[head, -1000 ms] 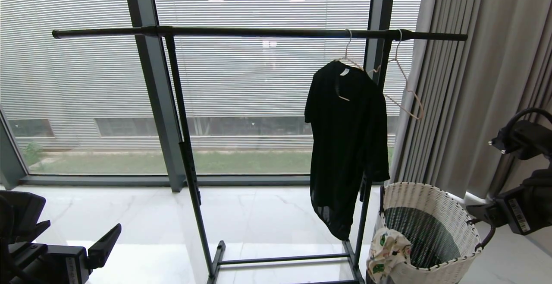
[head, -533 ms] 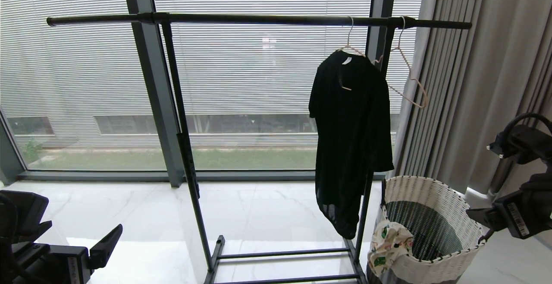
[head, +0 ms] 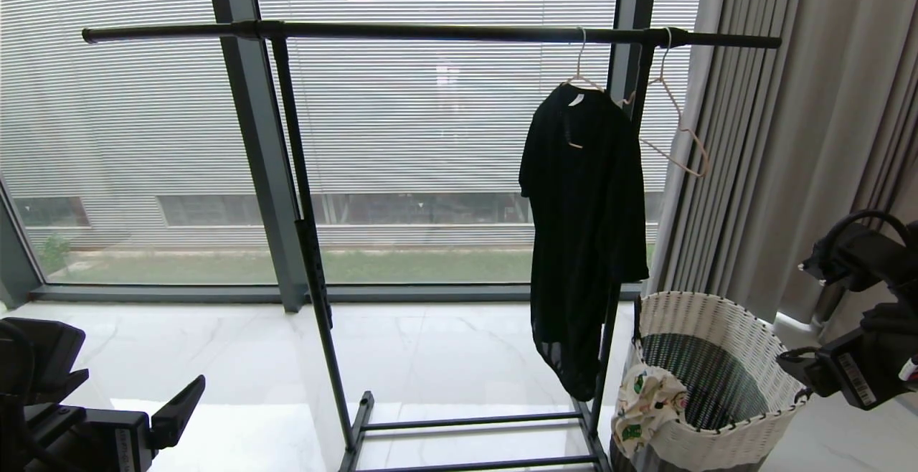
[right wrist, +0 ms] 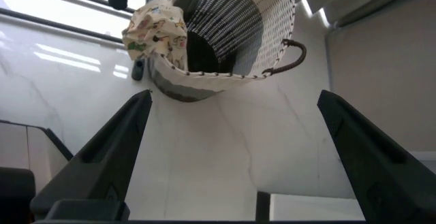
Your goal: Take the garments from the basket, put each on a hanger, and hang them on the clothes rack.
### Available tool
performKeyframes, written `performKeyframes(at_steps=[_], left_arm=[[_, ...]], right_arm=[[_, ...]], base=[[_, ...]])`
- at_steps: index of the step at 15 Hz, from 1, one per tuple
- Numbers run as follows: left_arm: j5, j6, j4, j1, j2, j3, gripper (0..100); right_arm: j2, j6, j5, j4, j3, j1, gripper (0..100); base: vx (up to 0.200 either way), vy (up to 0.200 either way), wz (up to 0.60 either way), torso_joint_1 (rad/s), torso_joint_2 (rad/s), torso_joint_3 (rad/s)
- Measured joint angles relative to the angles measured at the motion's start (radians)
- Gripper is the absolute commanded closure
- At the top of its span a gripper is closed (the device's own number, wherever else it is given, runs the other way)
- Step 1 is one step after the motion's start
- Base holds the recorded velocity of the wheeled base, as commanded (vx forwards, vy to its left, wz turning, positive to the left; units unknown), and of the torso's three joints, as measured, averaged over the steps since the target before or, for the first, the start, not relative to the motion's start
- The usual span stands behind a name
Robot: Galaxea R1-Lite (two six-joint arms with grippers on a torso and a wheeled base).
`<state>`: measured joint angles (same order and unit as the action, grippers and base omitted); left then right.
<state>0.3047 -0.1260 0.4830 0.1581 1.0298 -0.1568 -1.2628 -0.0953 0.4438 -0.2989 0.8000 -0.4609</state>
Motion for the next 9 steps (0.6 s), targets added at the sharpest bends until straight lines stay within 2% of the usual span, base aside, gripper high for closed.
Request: performKeyframes(at_steps=[3, 5, 9], left_arm=[[0.0, 0.0, 0.0, 0.0, 0.005, 0.0, 0], [0.0, -0.001, 0.0, 0.0, 0.005, 0.0, 0], [0.0, -0.003, 0.0, 0.0, 0.005, 0.0, 0]], right_arm=[[0.001, -0.012, 0.004, 0.117, -0.061, 0.0, 0], [0.007, -0.046, 0.004, 0.126, -0.092, 0.0, 0], [0.014, -0.049, 0.004, 0.152, -0.109, 0.0, 0]], base=[[0.0, 0.0, 0.0, 0.0, 0.0, 0.0], [0.0, 0.0, 0.0, 0.0, 0.0, 0.0], [0.0, 0.0, 0.0, 0.0, 0.0, 0.0]])
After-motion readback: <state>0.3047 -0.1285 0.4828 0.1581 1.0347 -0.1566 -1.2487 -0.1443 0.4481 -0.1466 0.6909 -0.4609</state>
